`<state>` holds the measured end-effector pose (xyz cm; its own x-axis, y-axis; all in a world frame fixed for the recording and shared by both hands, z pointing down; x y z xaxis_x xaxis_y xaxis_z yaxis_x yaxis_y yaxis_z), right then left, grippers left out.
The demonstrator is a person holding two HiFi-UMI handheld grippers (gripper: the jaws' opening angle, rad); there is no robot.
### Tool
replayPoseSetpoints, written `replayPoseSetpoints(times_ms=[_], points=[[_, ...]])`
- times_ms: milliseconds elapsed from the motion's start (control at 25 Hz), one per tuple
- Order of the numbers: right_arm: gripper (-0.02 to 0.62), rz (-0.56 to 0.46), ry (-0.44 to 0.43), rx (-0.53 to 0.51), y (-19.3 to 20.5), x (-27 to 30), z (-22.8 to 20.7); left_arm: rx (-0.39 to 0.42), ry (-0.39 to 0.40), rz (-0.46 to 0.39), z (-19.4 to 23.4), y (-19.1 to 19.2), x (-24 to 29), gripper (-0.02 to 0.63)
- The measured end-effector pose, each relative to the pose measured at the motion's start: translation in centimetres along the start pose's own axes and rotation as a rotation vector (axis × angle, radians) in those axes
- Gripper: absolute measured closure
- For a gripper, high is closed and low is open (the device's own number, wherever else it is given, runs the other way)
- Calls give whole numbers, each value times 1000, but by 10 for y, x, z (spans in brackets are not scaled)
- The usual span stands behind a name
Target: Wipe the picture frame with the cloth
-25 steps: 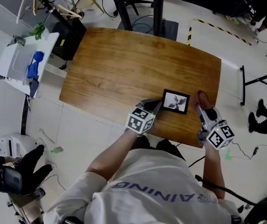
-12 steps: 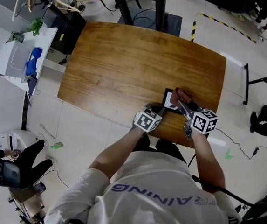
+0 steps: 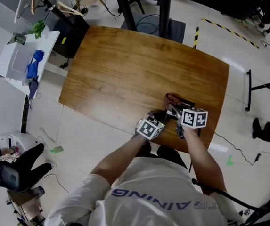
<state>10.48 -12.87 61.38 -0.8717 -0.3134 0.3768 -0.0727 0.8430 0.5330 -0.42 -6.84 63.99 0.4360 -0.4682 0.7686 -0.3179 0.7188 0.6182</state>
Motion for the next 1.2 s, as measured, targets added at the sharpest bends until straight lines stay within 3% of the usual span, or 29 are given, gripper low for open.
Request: replayPoseSetpoints(times_ms=[480, 880, 1200], points=[[480, 7, 41, 89, 7, -4, -19, -95, -3, -3, 4, -2, -1, 600], [480, -35, 74, 91, 16, -43, -20, -85, -22, -12, 7, -4, -2, 600], [480, -55, 102, 150, 40, -75, -17, -88, -27, -16, 7, -4, -1, 600]])
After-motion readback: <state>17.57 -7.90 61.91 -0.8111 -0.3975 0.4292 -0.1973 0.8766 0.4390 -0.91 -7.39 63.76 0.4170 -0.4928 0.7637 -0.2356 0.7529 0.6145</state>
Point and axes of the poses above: the fingertips, and each gripper's own axes: x forward along the fingers, z to its left, y out of its underside, the point moved 7 cm from there along -x, backward along the fingers, and after that the axes turned 15 degrees about -y, right-handed, at the moved point
